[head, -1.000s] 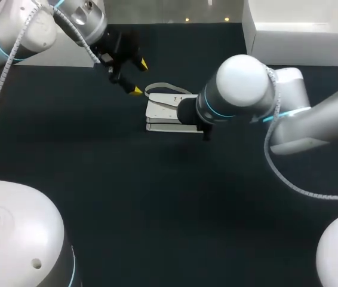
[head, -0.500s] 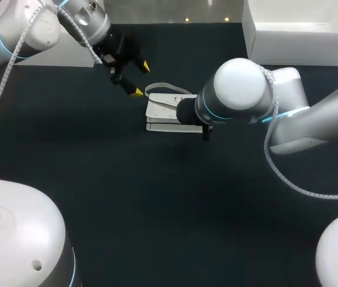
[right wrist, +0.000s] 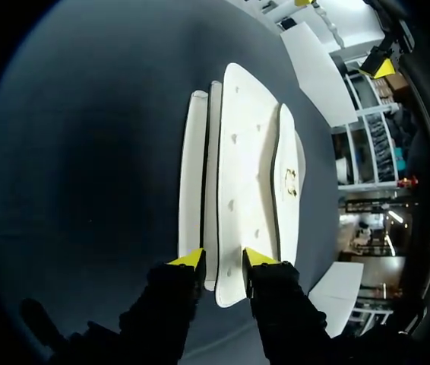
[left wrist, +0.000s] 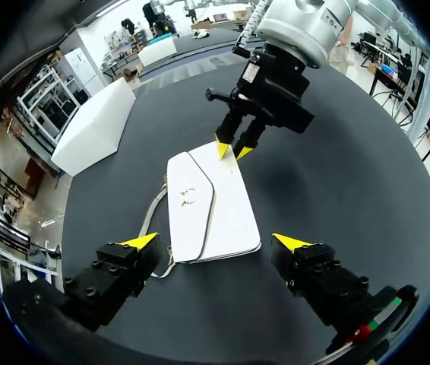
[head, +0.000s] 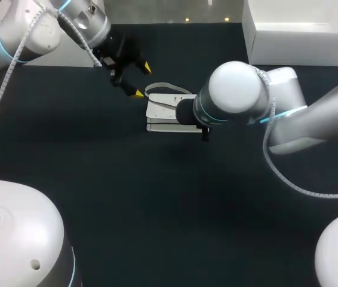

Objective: Pick up the bag, open it, inspect its contents, close it, and place it on the opposite side

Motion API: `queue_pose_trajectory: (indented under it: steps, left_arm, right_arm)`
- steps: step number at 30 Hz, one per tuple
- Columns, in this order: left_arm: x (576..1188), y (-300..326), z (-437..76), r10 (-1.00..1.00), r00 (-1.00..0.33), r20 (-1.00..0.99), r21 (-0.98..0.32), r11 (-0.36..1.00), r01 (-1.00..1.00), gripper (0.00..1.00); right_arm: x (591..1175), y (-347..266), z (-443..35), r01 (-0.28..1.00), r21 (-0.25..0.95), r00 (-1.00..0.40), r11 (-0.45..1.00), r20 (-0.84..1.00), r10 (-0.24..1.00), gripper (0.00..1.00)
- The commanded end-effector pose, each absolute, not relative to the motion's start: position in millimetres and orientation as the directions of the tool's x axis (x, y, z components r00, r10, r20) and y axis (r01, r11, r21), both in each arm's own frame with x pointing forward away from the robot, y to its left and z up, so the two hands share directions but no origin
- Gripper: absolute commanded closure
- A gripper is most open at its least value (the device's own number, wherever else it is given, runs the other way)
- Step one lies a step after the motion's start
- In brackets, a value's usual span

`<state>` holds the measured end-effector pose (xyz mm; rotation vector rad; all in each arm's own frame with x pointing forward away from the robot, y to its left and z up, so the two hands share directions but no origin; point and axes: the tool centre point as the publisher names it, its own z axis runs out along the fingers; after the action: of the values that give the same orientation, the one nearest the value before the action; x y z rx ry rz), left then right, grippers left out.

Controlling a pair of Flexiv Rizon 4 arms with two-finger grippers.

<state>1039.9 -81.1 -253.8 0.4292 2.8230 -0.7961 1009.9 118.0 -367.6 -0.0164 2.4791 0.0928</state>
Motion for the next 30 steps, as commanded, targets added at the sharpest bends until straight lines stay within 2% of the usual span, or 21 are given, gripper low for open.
queue_pose_trajectory:
  steps: [1, 2, 4, 15, 28, 30]
  left_arm:
    - [1039.2, -81.8, -255.7, 0.226, -0.942, -0.248, -0.483, 0.814, 0.323, 0.00]
    - [1039.0, -82.3, -256.0, 0.227, -0.942, -0.249, -0.482, 0.814, 0.324, 0.00]
    - [1038.2, -83.6, -257.3, 0.228, -0.940, -0.254, -0.482, 0.813, 0.327, 0.00]
    - [1035.7, -99.7, -276.8, 0.238, -0.882, -0.406, -0.465, 0.777, 0.424, 0.00]
    - [1038.1, -102.3, -278.3, 0.237, -0.887, -0.395, -0.471, 0.777, 0.417, 0.00]
    - [1036.8, -106.7, -285.8, 0.276, -0.867, -0.415, -0.479, 0.744, 0.467, 0.00]
  right_arm:
    - [1010.1, 120.7, -368.4, -0.027, 0.054, -0.785, 0.998, -0.619, 0.013, 0.75]
    - [1010.3, 120.7, -368.3, -0.026, 0.053, -0.785, 0.998, -0.620, 0.013, 0.78]
    - [1010.4, 120.8, -368.2, -0.024, 0.052, -0.784, 0.998, -0.621, 0.013, 1.00]
    - [1005.4, 123.8, -370.2, -0.011, 0.063, -0.783, 0.998, -0.621, 0.030, 1.00]
    - [1005.4, 123.8, -370.2, -0.011, 0.063, -0.783, 0.998, -0.621, 0.030, 1.00]
    - [1005.4, 123.8, -370.2, -0.011, 0.063, -0.783, 0.998, -0.621, 0.030, 1.00]
